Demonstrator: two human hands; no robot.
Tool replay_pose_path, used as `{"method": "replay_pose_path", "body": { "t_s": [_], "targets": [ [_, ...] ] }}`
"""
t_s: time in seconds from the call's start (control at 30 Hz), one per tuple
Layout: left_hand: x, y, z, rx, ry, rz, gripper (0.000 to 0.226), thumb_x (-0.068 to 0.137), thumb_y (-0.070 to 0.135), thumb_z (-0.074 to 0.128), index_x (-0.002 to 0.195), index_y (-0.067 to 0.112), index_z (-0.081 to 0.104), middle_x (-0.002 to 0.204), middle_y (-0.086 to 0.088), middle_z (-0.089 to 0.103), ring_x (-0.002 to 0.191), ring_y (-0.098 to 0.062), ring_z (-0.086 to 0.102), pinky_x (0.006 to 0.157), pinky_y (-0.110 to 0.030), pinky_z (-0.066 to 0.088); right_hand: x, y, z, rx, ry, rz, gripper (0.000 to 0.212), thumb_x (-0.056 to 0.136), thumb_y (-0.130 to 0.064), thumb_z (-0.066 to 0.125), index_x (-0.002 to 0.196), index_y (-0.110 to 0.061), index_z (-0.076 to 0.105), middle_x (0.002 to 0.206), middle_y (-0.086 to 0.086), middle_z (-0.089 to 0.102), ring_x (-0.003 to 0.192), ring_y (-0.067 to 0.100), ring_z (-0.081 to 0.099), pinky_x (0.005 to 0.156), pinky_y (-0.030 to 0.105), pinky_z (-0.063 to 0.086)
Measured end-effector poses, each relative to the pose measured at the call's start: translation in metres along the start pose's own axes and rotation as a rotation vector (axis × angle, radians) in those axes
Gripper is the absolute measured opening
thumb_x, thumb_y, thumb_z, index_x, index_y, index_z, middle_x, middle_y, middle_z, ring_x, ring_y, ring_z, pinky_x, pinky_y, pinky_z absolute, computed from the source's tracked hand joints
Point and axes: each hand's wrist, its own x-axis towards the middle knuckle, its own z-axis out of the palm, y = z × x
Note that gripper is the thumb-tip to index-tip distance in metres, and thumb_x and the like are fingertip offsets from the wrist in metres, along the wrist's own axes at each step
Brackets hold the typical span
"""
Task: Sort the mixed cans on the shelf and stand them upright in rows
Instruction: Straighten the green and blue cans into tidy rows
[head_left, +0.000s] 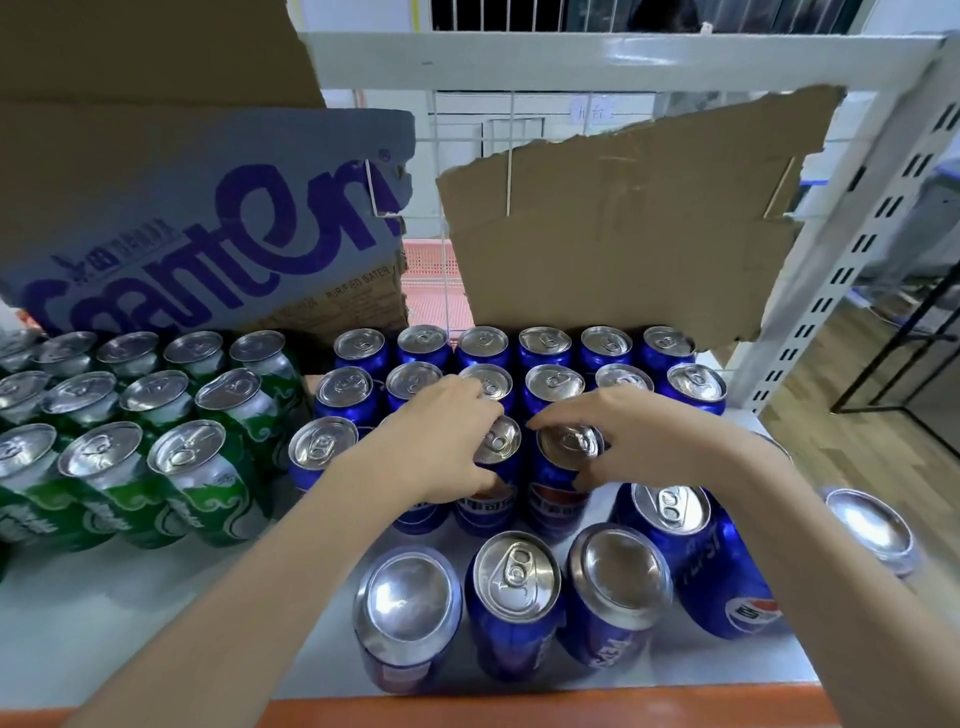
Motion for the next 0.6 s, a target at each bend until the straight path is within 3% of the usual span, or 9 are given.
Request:
{"method": "replay_pose_path", "body": {
  "t_s": [0.1,0.23,0.33,0.43,0.6],
  "targets": [
    [-0.001,0.0,0.003,0.0,0.015,-0.023,0.054,0.078,0.047,0.067,0.121,0.018,0.051,0.118,0.0,0.046,0.11,-0.019,0.041,0.095,-0.036,0.04,0.004,-0.002,0.004,0.006,0.043,0.011,0.059,0.076,-0.016,0.068,0.131,-0.029,0.049,0.123,-0.009,0.057,0.102,0.008,0.052,0.082,0.022,0.041],
    [-0.004,0.001,0.008,-0.069,0.025,-0.071,0.059,0.078,0.046,0.068,0.126,0.019,0.048,0.118,0.002,0.044,0.11,-0.018,0.041,0.091,-0.039,0.044,0.004,-0.009,0.018,0.081,0.123,0.066,0.058,0.074,-0.032,0.076,0.126,-0.025,0.05,0.119,-0.006,0.042,0.101,0.016,0.048,0.085,0.026,0.043],
    [-0.007,0.001,0.012,-0.126,0.055,-0.07,0.063,0.081,0.041,0.066,0.135,0.018,0.041,0.127,0.003,0.04,0.117,-0.017,0.041,0.091,-0.03,0.04,0.003,-0.011,0.027,0.112,0.184,0.121,0.064,0.076,-0.025,0.075,0.13,-0.023,0.042,0.126,-0.004,0.033,0.104,0.015,0.045,0.085,0.024,0.041],
    [-0.011,-0.001,0.019,-0.173,0.123,-0.05,0.068,0.084,0.04,0.062,0.141,0.019,0.033,0.132,0.003,0.038,0.121,-0.015,0.038,0.091,-0.025,0.033,-0.002,-0.013,0.033,0.065,0.282,0.228,0.076,0.075,-0.03,0.075,0.138,-0.02,0.032,0.124,-0.002,0.035,0.103,0.015,0.041,0.076,0.02,0.034],
    [-0.015,-0.009,0.027,-0.253,0.17,0.002,0.083,0.082,0.051,0.061,0.147,0.017,0.022,0.136,0.005,0.037,0.124,-0.013,0.033,0.103,-0.023,0.027,-0.012,-0.022,0.041,0.037,0.32,0.427,0.078,0.077,-0.052,0.067,0.14,-0.02,0.033,0.126,-0.003,0.043,0.114,0.017,0.045,0.083,0.023,0.035]
  ]
}}
